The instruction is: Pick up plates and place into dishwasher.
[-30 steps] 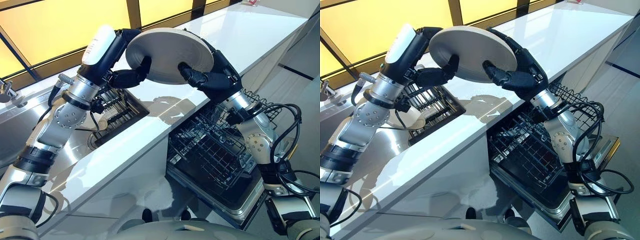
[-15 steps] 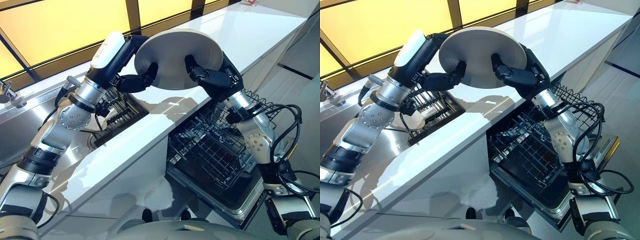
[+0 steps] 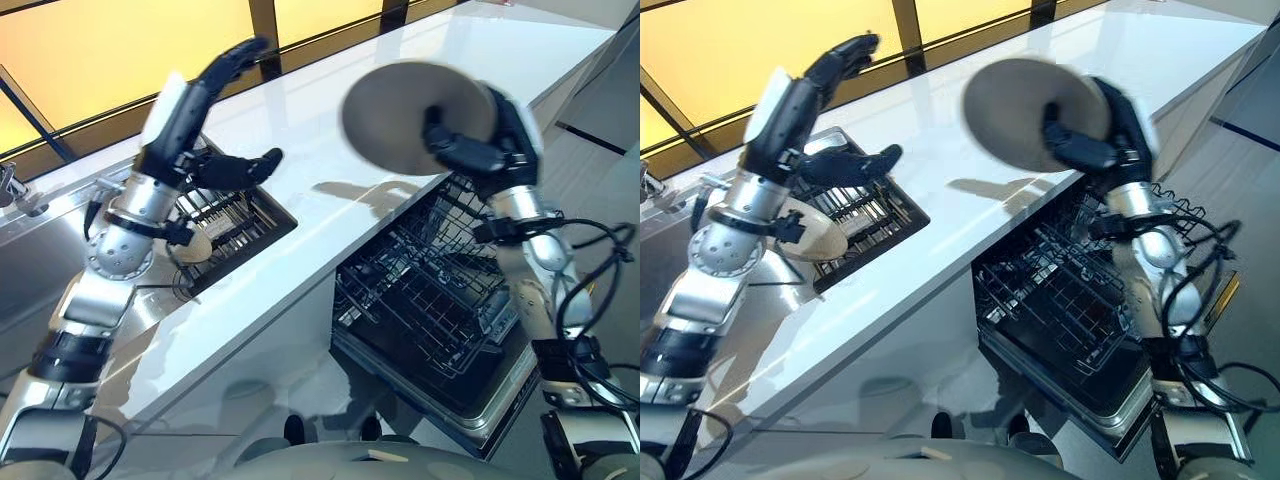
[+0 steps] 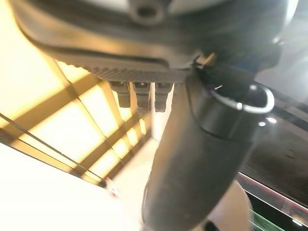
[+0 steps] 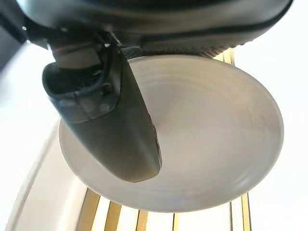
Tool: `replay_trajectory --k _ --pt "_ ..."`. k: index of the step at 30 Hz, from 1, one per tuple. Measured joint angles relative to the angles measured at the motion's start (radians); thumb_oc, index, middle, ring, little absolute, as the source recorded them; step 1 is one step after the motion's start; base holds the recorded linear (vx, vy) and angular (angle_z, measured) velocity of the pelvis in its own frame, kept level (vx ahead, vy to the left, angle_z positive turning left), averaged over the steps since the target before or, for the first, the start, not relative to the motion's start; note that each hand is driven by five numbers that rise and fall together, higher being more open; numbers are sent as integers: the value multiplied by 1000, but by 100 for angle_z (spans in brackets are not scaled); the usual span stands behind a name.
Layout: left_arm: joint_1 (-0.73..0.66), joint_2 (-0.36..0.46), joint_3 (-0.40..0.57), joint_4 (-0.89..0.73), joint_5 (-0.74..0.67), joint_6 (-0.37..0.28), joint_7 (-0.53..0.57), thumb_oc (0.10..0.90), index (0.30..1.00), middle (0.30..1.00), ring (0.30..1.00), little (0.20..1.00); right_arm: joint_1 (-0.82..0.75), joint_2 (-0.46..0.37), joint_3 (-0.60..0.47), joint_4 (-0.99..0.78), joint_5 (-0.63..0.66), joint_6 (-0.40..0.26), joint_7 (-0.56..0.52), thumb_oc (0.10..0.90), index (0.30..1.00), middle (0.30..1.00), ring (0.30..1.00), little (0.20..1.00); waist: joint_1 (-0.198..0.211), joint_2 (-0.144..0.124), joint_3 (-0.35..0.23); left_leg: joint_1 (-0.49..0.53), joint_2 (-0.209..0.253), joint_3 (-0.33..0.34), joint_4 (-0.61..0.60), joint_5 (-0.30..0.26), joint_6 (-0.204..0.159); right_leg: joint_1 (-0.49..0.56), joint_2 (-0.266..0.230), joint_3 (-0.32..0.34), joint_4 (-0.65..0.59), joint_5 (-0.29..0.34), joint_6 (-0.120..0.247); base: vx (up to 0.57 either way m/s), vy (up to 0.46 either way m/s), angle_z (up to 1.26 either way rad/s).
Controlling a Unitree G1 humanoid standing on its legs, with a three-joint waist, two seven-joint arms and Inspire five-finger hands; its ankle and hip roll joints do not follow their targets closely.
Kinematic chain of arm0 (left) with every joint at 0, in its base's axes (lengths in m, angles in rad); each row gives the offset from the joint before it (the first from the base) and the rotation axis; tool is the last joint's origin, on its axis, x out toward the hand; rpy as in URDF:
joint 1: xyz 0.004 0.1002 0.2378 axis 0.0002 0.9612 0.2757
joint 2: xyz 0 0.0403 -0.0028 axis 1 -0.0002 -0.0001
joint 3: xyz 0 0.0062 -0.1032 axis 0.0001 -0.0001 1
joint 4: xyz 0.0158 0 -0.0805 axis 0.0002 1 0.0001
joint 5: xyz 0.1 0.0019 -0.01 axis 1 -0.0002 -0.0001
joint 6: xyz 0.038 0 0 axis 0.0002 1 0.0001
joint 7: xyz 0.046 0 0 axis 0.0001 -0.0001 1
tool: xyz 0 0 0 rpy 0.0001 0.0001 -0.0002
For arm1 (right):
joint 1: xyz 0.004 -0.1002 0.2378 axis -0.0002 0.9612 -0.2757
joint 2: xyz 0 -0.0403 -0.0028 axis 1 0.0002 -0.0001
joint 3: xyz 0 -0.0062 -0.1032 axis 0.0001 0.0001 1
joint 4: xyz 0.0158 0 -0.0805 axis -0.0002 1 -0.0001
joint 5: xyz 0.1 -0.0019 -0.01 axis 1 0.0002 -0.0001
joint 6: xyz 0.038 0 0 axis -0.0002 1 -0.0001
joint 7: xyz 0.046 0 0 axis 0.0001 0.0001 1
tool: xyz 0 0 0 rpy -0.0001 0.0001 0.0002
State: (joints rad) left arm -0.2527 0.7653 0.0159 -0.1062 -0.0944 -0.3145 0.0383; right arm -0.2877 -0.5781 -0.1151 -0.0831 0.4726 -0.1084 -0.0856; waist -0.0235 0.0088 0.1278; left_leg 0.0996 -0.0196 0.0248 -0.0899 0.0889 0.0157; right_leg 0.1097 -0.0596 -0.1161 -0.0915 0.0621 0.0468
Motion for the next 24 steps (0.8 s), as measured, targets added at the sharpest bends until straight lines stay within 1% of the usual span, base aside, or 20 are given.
replay_trajectory --k 3,5,8,10,15,19,22,24 --pt "108 0 104 23 9 18 14 800 900 900 900 900 79 -35 -142 13 -23 -41 -100 100 300 300 300 200 -2 1 1 2 1 0 -4 -4 0 1 1 0 0 -3 4 16 2 -3" --pt "149 -1 129 45 9 25 19 800 900 900 900 900 117 -37 -193 40 -26 -66 -146 100 300 300 300 200 -2 1 1 5 1 0 -4 -6 0 4 1 0 0 -5 6 43 -4 -2" --pt "221 -8 151 57 6 29 20 800 900 900 900 900 183 -37 -246 111 -37 -74 -234 100 300 300 300 200 -6 1 1 10 0 0 -4 -11 -4 9 0 0 0 -5 7 45 -20 1" --pt "245 -8 151 66 6 29 20 800 900 900 900 900 215 -37 -263 173 -53 -73 -271 100 300 300 300 200 -5 2 2 13 1 -1 -4 -13 -5 13 -1 -2 0 -6 7 38 -34 3" --pt "253 -11 151 97 5 30 20 800 900 900 900 900 246 -35 -264 303 -104 -8 -356 100 300 300 300 200 -3 15 10 16 1 -5 -5 -15 -2 18 -1 -6 0 -6 7 51 -60 3" --pt "253 -10 151 98 4 30 20 800 900 900 900 900 250 -35 -259 384 -122 32 -372 100 300 300 300 200 -2 24 16 16 0 -18 -4 -7 2 24 -1 -19 0 -10 3 64 -66 8" --pt "253 -6 151 99 4 30 20 800 900 900 900 900 251 -35 -254 427 -149 38 -374 100 300 300 300 200 0 29 21 21 0 -32 -4 -6 0 34 -1 -34 0 -14 -1 67 -55 14" --pt "253 -5 151 105 -6 30 21 800 900 900 900 900 250 -35 -241 447 -165 41 -377 100 300 300 300 200 8 32 24 27 1 -33 -3 -6 0 41 0 -36 0 -17 -3 62 -50 3"
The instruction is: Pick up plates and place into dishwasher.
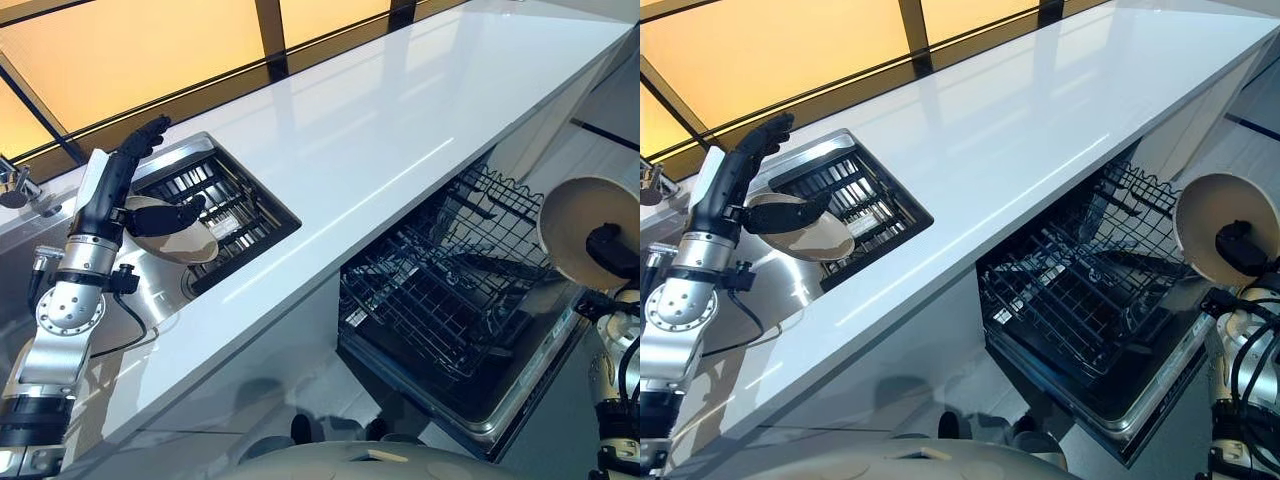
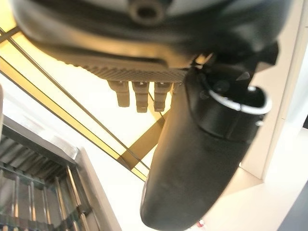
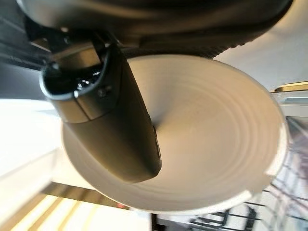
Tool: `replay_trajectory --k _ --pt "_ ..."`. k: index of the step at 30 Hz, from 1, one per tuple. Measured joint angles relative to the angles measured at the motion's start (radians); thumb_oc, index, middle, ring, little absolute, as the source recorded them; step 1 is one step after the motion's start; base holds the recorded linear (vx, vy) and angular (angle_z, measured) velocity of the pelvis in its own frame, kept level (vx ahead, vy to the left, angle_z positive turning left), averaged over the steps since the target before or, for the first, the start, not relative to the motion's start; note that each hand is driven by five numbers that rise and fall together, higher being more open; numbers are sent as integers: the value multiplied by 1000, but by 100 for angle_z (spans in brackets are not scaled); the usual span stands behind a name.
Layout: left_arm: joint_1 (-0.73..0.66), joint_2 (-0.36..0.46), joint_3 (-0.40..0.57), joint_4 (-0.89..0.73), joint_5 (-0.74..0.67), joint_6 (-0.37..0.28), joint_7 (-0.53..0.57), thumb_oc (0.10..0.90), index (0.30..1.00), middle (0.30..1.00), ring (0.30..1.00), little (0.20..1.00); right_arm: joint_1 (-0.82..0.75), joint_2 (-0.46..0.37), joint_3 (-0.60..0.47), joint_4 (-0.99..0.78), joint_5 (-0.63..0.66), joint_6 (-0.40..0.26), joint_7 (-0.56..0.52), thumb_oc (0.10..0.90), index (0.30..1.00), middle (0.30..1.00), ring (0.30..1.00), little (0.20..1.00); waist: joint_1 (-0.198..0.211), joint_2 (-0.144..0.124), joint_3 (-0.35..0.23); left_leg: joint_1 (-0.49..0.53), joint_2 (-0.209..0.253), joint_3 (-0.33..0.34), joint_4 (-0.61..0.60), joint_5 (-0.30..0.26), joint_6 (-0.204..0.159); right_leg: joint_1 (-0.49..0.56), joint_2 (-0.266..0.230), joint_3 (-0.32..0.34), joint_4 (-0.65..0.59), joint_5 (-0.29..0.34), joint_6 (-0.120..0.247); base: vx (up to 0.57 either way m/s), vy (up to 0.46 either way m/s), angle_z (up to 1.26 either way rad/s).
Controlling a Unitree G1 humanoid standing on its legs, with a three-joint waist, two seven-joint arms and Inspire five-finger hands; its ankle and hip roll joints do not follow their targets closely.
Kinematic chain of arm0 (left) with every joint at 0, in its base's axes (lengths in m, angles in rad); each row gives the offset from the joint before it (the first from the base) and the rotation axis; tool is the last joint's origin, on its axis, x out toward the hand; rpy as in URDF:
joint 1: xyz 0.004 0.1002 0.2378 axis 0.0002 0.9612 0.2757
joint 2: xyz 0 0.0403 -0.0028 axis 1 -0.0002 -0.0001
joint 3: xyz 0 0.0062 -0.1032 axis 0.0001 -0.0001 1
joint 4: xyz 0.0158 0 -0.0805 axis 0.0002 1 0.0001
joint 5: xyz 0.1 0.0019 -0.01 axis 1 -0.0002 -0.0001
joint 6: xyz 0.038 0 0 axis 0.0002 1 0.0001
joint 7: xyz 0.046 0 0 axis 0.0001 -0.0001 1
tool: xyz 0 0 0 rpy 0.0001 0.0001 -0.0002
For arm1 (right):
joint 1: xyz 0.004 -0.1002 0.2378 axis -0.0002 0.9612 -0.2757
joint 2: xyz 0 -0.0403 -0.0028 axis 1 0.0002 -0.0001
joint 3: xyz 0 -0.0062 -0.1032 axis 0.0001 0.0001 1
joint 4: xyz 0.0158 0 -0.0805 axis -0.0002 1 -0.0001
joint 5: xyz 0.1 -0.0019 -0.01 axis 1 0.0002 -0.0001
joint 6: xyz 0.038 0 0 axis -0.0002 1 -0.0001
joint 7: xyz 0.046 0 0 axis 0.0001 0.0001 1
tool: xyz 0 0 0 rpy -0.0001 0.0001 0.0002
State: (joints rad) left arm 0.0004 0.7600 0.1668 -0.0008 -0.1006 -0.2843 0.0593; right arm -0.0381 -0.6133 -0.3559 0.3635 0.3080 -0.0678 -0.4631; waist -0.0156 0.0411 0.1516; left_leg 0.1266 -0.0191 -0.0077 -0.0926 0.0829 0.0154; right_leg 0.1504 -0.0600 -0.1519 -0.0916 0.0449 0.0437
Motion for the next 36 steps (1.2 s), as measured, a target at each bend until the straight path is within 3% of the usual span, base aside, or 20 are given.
replay_trajectory --k 8,15,29,32,36 --pt "0 24 0 15 -8 -2 64 800 900 900 900 900 -46 -5 71 103 -85 25 -60 100 300 300 300 200 20 15 34 -19 0 -26 2 7 -4 -6 0 -25 0 -6 4 15 -49 11" --pt "-2 84 0 15 -8 -4 119 800 900 900 900 900 -139 -93 171 165 -147 74 -73 100 300 300 300 200 48 45 60 -59 0 -51 4 19 -9 -37 2 -52 0 -6 -5 -8 -33 11" --pt "-81 141 -1 15 -8 -5 175 800 900 900 900 900 -360 -170 341 338 -301 128 -7 100 300 300 300 200 92 72 177 -124 -2 -77 4 33 -14 -85 2 -84 1 -6 -7 -41 -21 7" --pt "-92 159 -2 15 -8 -5 181 800 900 900 900 900 -387 -205 369 339 -303 163 35 100 300 300 300 200 90 69 202 -129 -2 -77 4 33 -14 -90 2 -84 1 -6 -7 -25 -9 0" --pt "-131 162 -11 14 -9 -5 185 800 900 900 900 900 -464 -242 386 410 -320 257 91 100 300 300 300 200 88 64 212 -131 -1 -76 4 33 -14 -92 4 -84 1 -6 -7 0 0 0"
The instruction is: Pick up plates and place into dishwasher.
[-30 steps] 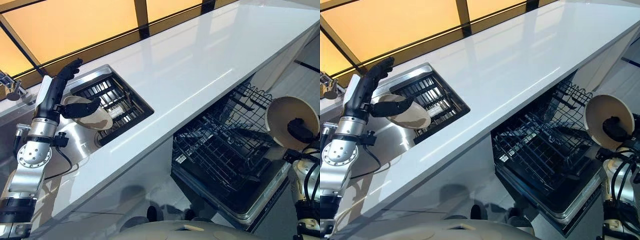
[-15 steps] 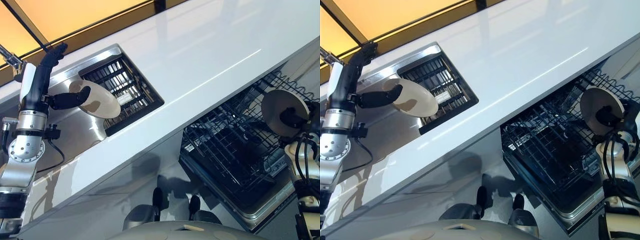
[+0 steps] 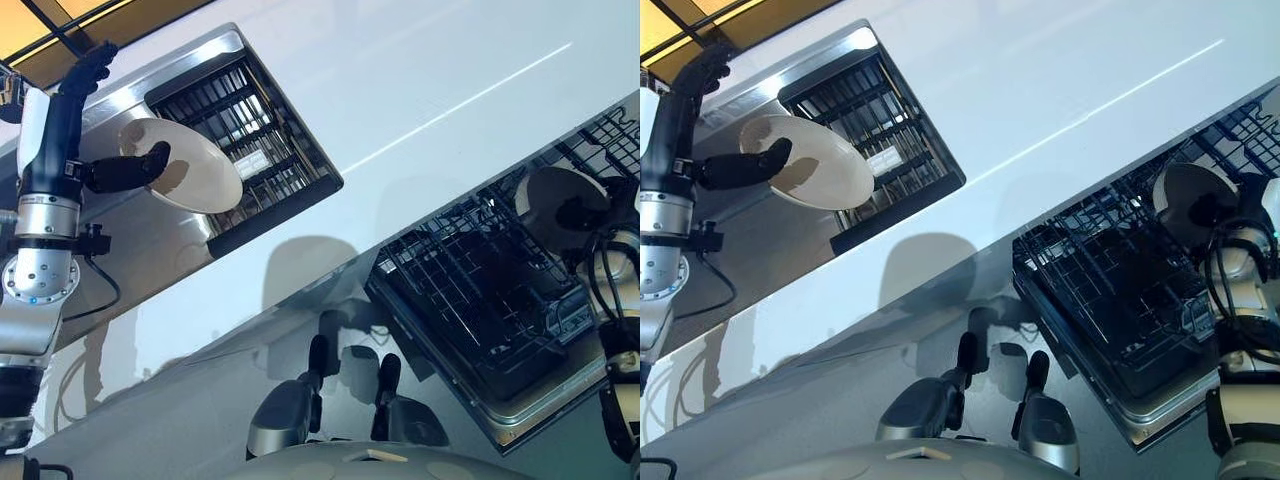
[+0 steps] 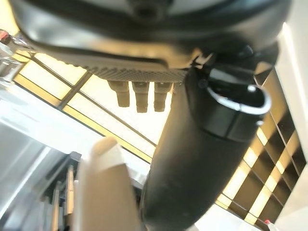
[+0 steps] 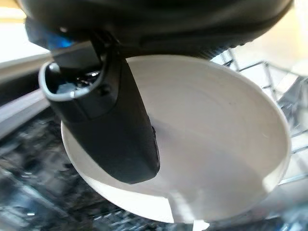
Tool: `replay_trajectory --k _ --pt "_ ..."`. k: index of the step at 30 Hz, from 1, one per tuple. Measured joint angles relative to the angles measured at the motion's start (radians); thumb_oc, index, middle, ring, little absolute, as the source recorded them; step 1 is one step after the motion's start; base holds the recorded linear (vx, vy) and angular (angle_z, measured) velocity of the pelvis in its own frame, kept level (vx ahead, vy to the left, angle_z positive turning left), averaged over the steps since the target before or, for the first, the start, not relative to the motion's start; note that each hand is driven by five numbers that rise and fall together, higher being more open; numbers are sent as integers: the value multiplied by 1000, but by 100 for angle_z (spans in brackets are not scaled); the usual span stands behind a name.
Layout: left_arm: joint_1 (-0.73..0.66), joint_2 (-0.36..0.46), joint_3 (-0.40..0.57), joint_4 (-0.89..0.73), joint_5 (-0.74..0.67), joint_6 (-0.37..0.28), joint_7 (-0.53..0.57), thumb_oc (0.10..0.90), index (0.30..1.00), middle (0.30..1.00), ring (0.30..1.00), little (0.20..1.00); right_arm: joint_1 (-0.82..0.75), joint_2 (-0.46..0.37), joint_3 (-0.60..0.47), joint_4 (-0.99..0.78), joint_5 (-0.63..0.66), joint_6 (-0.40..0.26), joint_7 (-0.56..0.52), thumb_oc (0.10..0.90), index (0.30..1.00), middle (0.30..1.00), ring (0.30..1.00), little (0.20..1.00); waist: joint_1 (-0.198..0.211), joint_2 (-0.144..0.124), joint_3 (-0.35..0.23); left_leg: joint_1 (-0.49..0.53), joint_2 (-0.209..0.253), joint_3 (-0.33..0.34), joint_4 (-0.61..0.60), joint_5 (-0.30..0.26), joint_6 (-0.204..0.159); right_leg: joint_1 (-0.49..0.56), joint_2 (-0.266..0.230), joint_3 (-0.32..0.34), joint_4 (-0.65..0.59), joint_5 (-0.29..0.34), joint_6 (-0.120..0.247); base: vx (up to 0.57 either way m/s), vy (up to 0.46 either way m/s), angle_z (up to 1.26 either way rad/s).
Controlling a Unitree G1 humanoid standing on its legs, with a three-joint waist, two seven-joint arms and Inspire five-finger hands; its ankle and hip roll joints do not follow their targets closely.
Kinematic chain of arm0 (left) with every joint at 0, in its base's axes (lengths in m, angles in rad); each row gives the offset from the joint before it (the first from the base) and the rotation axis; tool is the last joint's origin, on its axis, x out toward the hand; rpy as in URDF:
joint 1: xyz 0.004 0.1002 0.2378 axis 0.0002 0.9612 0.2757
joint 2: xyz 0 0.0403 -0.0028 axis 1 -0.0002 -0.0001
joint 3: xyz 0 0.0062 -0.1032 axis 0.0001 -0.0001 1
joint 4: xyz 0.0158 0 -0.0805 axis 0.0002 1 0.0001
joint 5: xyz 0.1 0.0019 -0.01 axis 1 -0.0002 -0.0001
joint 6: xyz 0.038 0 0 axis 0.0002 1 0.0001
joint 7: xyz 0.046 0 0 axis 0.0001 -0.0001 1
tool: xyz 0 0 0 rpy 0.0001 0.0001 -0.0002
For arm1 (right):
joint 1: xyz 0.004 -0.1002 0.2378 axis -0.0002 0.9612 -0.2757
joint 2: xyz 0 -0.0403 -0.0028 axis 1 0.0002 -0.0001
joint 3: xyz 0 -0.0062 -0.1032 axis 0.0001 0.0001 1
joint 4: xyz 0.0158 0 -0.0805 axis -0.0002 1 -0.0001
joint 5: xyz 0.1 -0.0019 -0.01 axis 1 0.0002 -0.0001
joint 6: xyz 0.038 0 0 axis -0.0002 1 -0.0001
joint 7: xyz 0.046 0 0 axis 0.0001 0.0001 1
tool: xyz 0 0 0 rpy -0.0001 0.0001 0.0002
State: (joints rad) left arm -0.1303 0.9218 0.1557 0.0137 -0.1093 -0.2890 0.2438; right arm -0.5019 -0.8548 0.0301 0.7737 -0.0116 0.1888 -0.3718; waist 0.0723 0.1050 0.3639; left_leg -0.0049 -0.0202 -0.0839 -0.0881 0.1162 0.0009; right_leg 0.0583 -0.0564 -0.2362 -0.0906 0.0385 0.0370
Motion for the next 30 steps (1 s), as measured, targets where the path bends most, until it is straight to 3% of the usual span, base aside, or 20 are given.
replay_trajectory --k 3,4,5,12,20,26,30 --pt "-31 0 -9 0 -8 0 2 800 900 900 900 900 -47 -24 57 32 -10 24 37 149 342 342 342 249 1 -2 1 0 1 0 0 0 0 1 1 -2 0 0 0 0 0 0" --pt "-42 1 -11 0 -10 0 2 800 900 900 900 900 -61 -25 71 40 -10 32 45 731 841 841 841 831 1 -4 3 1 1 0 0 1 -1 2 0 -4 0 0 0 0 0 0" --pt "-52 1 -12 -1 -10 0 2 800 900 900 900 900 -67 -26 76 41 -10 43 52 800 900 900 900 900 2 -7 4 1 0 -1 0 1 -1 2 0 -7 0 0 0 10 -12 5" --pt "-59 20 -12 0 -10 1 1 800 900 900 900 900 -50 3 102 25 -8 38 51 800 900 900 900 900 5 -27 17 13 0 2 0 3 0 20 0 -15 0 0 0 8 -2 3" --pt "-49 15 -10 -5 -7 -1 -7 800 900 900 900 900 83 109 87 -180 51 -33 56 800 900 900 900 900 -8 -31 20 48 1 14 0 1 0 49 1 5 0 0 0 8 46 -4" --pt "8 -7 7 -9 69 -4 -7 800 900 900 900 900 242 226 -21 -384 112 -121 28 800 900 900 900 900 -19 -31 20 70 0 36 0 -3 4 62 -1 27 0 3 -3 -10 66 -9" --pt "49 -12 13 -10 130 -19 -7 800 900 900 900 900 303 253 -105 -517 159 -199 -33 800 900 900 900 900 -37 -32 18 86 1 53 -1 -7 6 72 -1 43 0 4 -3 -71 91 -12"
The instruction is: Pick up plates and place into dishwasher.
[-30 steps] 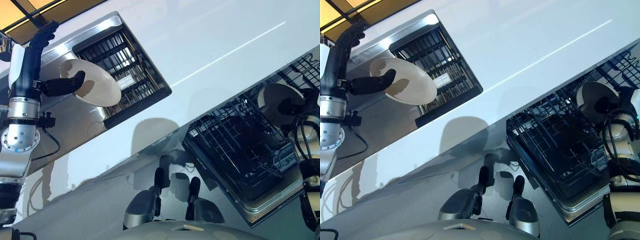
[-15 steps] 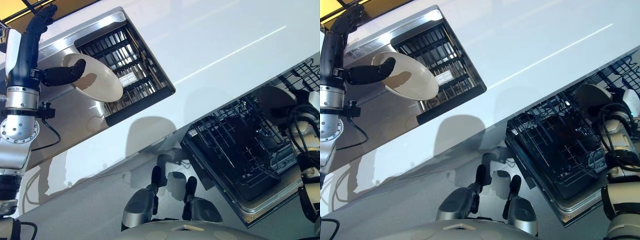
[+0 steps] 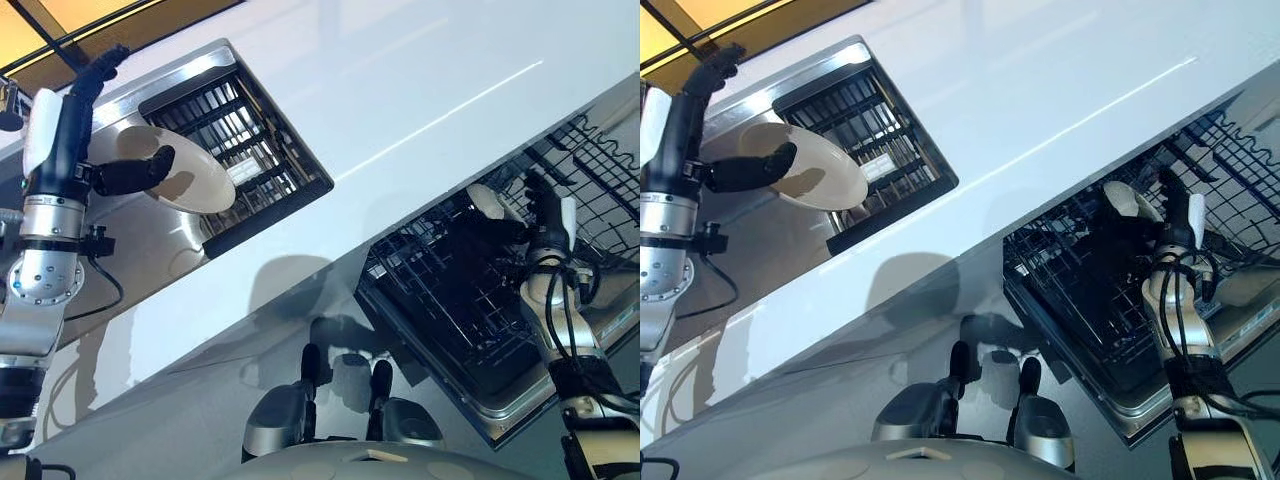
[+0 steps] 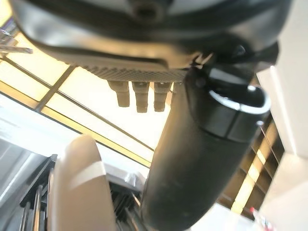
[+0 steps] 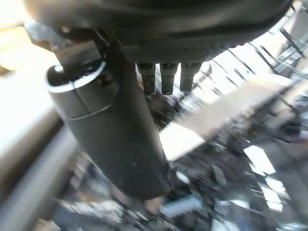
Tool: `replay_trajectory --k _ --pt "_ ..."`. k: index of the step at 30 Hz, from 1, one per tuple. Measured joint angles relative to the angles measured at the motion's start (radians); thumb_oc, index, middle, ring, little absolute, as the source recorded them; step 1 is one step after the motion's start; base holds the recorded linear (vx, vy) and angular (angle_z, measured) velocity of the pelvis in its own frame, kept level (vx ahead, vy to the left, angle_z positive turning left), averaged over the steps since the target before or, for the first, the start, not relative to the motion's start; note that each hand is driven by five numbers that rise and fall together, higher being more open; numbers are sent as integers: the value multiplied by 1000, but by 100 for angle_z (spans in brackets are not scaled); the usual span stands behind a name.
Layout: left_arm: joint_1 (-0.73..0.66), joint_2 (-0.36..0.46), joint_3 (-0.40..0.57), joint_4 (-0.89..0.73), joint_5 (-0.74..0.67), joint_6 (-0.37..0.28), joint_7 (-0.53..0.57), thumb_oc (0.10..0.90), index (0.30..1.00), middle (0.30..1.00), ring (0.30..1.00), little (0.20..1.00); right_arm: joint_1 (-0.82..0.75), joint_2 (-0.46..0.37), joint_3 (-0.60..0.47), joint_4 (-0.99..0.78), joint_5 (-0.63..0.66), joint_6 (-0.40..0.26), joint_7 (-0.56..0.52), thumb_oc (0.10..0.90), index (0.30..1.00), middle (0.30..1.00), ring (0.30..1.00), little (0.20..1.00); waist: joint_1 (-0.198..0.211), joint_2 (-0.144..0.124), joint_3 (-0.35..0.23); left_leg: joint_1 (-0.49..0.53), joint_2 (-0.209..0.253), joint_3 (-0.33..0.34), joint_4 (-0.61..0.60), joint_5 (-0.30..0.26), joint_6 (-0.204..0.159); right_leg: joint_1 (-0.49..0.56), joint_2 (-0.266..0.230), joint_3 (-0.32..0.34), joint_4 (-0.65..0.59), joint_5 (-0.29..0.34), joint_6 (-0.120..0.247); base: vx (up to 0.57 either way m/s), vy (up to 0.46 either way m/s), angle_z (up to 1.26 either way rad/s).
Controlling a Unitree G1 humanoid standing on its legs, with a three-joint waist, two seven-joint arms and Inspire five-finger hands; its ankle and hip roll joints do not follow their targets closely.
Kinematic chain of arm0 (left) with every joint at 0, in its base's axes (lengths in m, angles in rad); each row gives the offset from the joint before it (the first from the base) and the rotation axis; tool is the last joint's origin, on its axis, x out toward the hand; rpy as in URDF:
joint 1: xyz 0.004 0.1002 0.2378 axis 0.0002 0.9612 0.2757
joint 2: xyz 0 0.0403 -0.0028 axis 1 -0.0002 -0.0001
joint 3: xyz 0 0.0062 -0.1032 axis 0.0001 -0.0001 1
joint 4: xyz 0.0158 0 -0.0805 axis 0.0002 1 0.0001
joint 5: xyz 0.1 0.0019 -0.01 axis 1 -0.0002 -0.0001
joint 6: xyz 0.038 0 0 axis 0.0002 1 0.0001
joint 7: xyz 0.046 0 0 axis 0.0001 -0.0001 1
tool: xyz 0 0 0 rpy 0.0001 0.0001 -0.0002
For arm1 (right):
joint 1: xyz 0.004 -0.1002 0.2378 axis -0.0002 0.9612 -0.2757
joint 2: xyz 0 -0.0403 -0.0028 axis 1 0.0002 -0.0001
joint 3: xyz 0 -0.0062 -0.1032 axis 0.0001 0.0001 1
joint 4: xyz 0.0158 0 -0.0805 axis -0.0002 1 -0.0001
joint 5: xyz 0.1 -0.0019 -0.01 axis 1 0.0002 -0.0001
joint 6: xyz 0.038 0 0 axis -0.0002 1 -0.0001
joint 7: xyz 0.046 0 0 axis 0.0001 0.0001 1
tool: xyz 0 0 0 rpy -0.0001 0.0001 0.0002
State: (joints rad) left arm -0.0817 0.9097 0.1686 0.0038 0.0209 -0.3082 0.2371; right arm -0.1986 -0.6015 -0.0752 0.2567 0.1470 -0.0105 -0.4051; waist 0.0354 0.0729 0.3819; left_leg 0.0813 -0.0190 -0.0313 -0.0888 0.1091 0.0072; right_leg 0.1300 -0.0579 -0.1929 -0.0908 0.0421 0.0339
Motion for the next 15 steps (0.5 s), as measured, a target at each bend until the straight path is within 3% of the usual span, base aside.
replay_trajectory --k 3,5,11,15 --pt "15 -1 7 0 29 -3 0 800 900 900 900 900 5 10 -59 -35 30 -78 -31 800 900 900 900 900 -11 -3 -3 14 1 14 0 -4 1 8 1 18 0 2 -1 -89 99 -14" --pt "30 -2 32 -1 60 -3 1 800 900 900 900 900 8 22 -80 -46 30 -94 -35 800 900 900 900 900 -19 -8 -22 15 2 23 0 -7 0 5 2 24 0 2 -1 -89 93 -12" --pt "34 10 93 20 161 25 11 800 900 900 900 900 48 22 -86 -76 29 -99 -32 800 900 900 900 900 -37 -16 -78 21 2 43 0 -16 2 2 1 44 0 2 -1 -66 78 -11" --pt "79 75 110 53 285 41 14 800 900 900 900 900 80 22 -86 -89 49 -100 -23 800 900 900 900 900 -44 -15 -112 31 2 56 -1 -22 1 7 1 50 0 2 -1 -25 72 -9"
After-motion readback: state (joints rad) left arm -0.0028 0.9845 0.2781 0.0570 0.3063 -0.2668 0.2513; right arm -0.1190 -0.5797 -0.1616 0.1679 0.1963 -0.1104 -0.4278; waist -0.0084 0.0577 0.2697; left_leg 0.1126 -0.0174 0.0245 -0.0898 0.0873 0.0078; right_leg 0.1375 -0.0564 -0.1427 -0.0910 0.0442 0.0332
